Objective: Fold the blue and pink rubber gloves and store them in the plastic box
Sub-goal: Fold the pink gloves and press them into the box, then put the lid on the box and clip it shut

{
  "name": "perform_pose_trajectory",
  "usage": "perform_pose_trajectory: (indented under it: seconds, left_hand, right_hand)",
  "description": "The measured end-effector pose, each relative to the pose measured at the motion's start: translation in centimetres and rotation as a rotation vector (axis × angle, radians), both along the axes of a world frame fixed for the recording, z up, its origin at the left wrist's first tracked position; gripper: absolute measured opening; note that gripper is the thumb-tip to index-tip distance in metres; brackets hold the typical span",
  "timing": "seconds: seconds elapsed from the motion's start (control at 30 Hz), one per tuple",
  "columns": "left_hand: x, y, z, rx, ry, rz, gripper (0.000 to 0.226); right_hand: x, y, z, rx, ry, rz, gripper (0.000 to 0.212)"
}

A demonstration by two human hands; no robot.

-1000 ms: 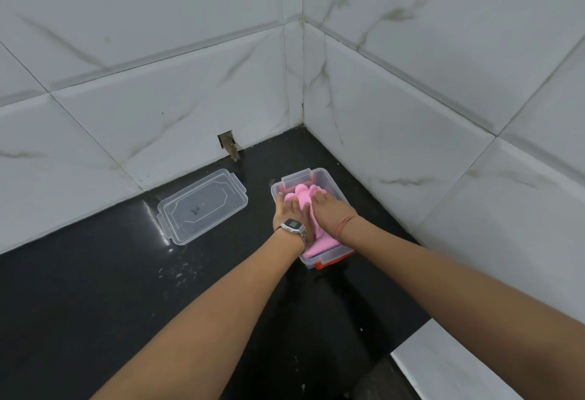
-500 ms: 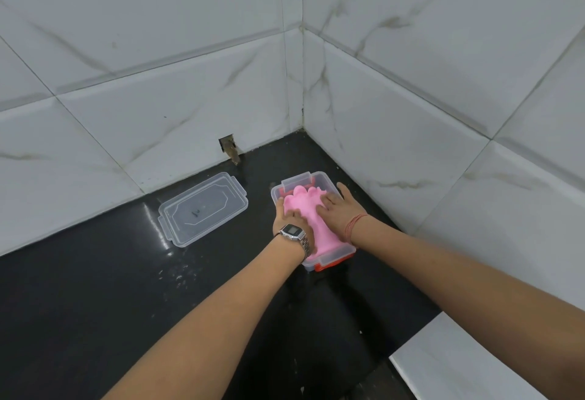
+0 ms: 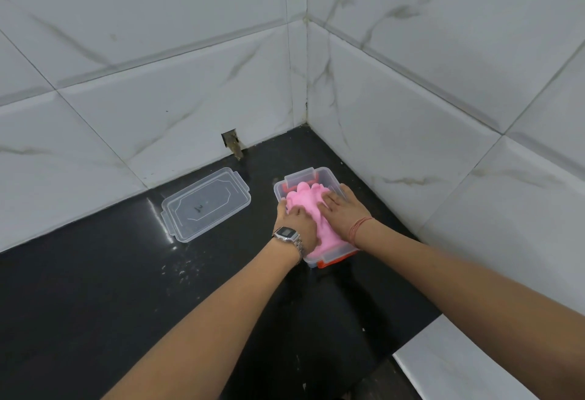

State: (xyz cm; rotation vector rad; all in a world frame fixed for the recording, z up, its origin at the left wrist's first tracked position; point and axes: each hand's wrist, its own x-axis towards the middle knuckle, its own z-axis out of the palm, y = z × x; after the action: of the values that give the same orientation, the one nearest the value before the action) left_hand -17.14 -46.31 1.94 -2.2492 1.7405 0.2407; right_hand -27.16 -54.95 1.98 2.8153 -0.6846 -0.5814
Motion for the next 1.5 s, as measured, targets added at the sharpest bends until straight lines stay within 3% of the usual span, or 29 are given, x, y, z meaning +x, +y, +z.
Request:
perform_pose_trajectory:
  seconds: [0.13,0.27,0.37,0.5,0.57,0.8,1.07,1.5]
  left_hand:
    - [2.3,3.0,-0.1,-0.402,0.200,-0.038,0.038]
    - [6.0,5.6,-0.8,-0.653,0.335,0.047,0.024]
    - [9.1,7.2,-1.7,-0.631,0.309,0.249,0.018]
    - [12.6,9.4,-3.3,-0.342,0.261,0.531,0.025]
    - [13.6,10.3,-4.2,-0.238,0.256,0.554,0.028]
    - [13.7,11.4,-4.4,-0.261,0.211,0.528,0.029]
    - [12.4,12.6,-2.3,-0.658,0.212,0.262,0.021]
    - [11.1,12.7,2.4,-0.961,0.260,0.384,0.028]
  right_hand:
    - [0.0,0.2,0.1,-0.013,-0.029,0.011,0.067]
    - [-0.1,0.3,0.1,0.018,-0.098,-0.002,0.072]
    - [-0.1,0.2,0.2,0.055,-0.123,0.003,0.067]
    - [-0.7,-0.1,0.4,0.101,-0.131,0.005,0.062]
    - [-1.0,-0.2,0.3,0.105,-0.110,0.007,0.063]
    - [-1.1,-0.2,0.0,0.113,-0.135,-0.026,0.061]
    - [-1.4,1.0,0.2,0.172,-0.239,-0.079,0.061]
    - [-2.0,2.6,0.5,0.294,-0.319,-0.198,0.057]
